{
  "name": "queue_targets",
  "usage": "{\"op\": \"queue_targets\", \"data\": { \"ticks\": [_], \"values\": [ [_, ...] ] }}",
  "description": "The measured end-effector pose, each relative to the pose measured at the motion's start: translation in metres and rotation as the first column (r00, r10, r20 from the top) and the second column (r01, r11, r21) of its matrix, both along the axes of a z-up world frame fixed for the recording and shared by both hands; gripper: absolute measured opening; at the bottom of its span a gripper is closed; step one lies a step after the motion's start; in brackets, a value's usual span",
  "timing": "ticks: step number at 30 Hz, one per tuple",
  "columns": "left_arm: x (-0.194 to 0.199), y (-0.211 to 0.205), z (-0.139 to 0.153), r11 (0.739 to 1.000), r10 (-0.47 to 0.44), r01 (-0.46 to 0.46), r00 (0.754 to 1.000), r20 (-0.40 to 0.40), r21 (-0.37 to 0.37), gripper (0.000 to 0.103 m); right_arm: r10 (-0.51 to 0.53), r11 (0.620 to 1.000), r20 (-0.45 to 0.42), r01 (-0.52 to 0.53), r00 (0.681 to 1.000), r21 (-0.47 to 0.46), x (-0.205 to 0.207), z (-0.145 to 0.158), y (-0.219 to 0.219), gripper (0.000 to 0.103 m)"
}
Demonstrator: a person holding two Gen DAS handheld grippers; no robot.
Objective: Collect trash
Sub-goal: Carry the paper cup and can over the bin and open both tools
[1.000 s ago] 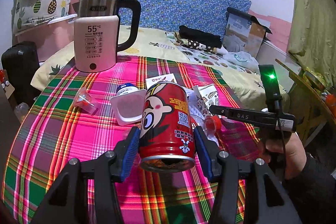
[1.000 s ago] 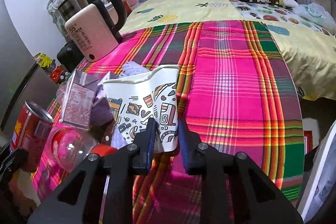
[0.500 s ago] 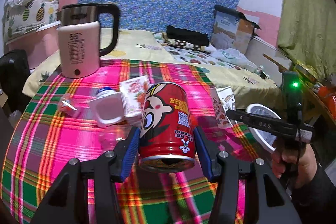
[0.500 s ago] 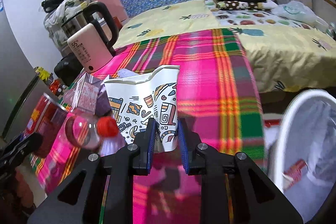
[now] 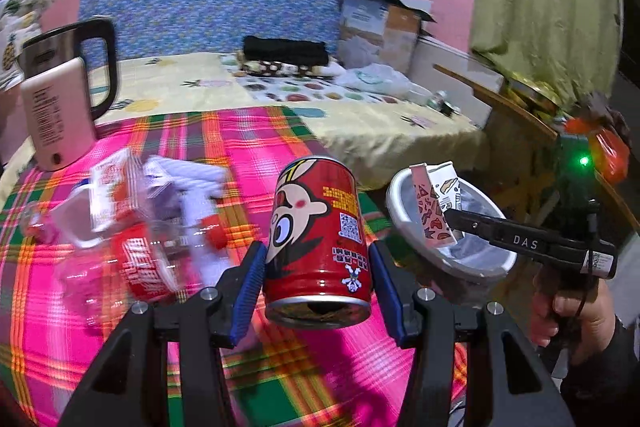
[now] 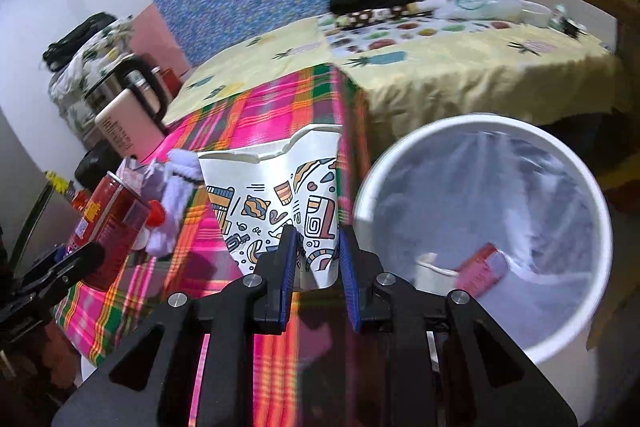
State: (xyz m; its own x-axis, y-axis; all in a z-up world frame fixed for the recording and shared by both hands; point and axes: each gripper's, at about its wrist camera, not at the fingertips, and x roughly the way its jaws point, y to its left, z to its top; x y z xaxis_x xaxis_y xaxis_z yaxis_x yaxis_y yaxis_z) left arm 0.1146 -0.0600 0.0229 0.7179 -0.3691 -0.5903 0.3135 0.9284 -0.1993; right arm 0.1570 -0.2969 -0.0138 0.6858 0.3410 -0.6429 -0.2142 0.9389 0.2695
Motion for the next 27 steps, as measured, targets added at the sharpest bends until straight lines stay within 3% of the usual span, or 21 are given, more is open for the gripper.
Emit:
{"op": "queue_targets", "data": {
  "ticks": [18, 27],
  "values": [
    [0.028, -0.111, -0.012, 0.976, -0.213, 0.214, 0.977, -0.024, 0.03, 0.054, -0.173, 0.984, -0.026, 0.172, 0.985, -0.051, -0.008, -0.017, -0.065, 0.022],
    [0.044, -0.141, -0.023, 0.966, -0.255, 0.257, 0.965, -0.058, 0.031, 0.054, -0.195, 0.976, -0.072, 0.187, 0.978, -0.111, -0.005, -0.029, -0.08, 0.022]
  ]
}}
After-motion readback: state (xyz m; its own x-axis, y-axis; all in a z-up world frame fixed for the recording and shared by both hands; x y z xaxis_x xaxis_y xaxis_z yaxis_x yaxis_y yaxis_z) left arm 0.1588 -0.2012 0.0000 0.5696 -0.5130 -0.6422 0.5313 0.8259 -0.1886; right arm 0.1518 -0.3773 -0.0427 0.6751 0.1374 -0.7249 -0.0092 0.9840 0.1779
